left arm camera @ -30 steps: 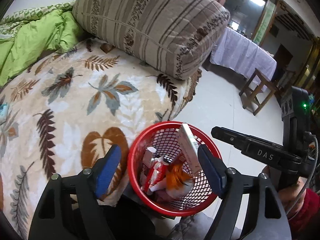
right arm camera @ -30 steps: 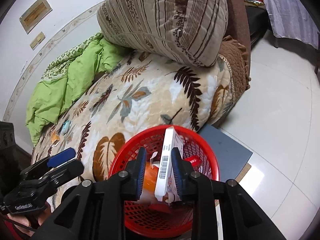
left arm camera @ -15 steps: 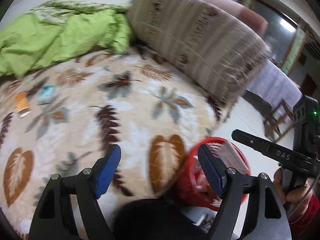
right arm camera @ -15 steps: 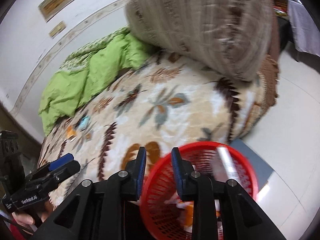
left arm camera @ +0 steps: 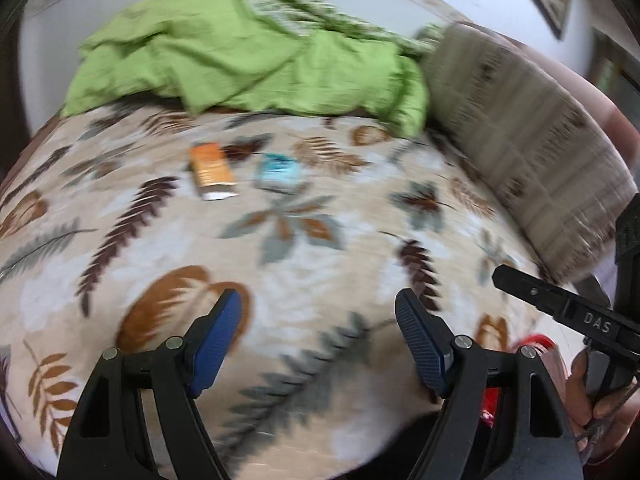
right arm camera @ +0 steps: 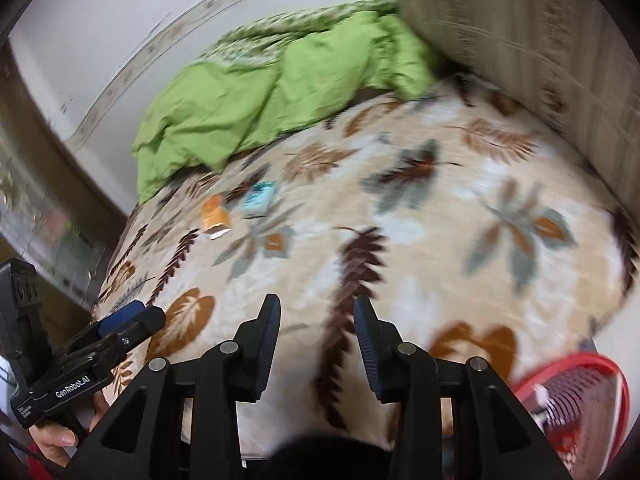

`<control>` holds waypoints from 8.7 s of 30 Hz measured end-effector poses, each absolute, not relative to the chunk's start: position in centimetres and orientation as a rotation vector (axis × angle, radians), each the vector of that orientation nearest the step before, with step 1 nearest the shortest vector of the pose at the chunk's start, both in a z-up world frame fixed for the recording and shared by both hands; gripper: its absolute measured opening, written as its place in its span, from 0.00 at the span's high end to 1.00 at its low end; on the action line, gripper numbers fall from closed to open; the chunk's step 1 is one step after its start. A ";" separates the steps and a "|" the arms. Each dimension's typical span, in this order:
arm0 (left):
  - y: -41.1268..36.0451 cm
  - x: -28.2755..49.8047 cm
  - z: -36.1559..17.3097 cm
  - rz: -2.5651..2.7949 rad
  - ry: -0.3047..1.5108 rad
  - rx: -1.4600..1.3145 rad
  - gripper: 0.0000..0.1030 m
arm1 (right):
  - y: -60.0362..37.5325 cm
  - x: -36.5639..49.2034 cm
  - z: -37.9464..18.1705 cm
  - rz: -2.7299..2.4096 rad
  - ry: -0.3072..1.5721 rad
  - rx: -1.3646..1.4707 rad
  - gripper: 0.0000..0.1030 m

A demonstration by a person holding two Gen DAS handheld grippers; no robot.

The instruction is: Collect trash

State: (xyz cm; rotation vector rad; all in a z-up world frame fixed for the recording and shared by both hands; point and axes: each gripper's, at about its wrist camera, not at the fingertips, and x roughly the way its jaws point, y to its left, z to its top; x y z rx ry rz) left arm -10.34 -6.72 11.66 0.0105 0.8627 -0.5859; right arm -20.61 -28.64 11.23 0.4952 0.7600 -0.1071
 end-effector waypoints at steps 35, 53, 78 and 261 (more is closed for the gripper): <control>-3.3 11.6 7.4 -0.333 0.943 -0.090 0.24 | -23.5 13.2 1.4 -0.146 1.029 0.387 0.59; -10.7 17.6 1.4 -0.216 1.018 0.033 0.38 | -26.0 5.3 3.5 -0.060 0.906 0.453 0.67; -8.2 0.4 6.1 -0.362 0.814 0.125 0.56 | -23.2 -6.0 5.9 -0.052 0.870 0.410 0.67; -14.4 -28.1 13.6 -0.820 0.580 0.402 0.00 | -25.8 -42.1 13.2 -0.925 0.638 0.290 0.08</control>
